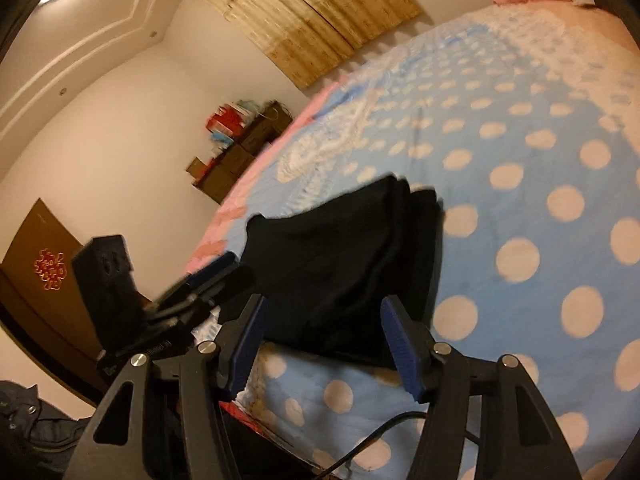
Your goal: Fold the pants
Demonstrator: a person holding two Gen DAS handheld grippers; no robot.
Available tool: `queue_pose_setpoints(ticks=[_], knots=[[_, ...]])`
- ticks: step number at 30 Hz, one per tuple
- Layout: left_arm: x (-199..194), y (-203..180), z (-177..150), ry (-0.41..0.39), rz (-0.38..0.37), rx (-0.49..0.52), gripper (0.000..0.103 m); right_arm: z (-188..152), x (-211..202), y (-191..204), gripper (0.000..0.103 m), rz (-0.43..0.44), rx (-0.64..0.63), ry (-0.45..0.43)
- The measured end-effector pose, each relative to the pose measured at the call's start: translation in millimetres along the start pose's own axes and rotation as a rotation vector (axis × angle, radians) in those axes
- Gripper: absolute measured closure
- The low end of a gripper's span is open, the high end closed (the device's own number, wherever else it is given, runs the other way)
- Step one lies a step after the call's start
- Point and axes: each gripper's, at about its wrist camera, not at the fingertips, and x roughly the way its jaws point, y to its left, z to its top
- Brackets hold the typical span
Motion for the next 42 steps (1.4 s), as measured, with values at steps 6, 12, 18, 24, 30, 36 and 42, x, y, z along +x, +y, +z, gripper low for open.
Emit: queue_pose_setpoints(ticks=[6, 12, 18, 24, 30, 36, 42], knots=[[17.8, 19.8, -14.0, 0.036, 0.146, 0.058, 0.014, -8.9, 20.7, -6.9, 0.061, -0.024, 0.045, 0.036], [31.2, 56.8, -29.5, 0.113, 0.181, -0.034, 0.014, -16.8, 19.7, -8.6, 0.087, -0.003, 0.044, 0.044], [30.4, 62.2, -35.9, 0.114, 0.177, -0.044, 0.008, -19.3, 3.8, -4.0, 0.089, -0.034, 0.007, 0.016], [31.3, 62.9, -37.3, 0.12, 0.174, -0.036, 0.004, -22.6, 17.7, -45.3, 0.089, -0.001, 0.129, 0.035], [32.7, 70.0, -37.2, 0.13, 0.178, -0.062, 0.002, -14.8, 0.7, -30.4, 0.059, -0.091, 0.044, -0.017], [36.4, 76.7, -38.2, 0.144, 0.165, -0.094, 0.0, 5.1, -18.7, 3.8, 0.054, -0.231, -0.068, -0.171], [37.3, 78.3, -38.8, 0.144, 0.164, -0.096, 0.0, 25.0, 40.7, 52.1, 0.054, -0.146, -0.252, -0.062]])
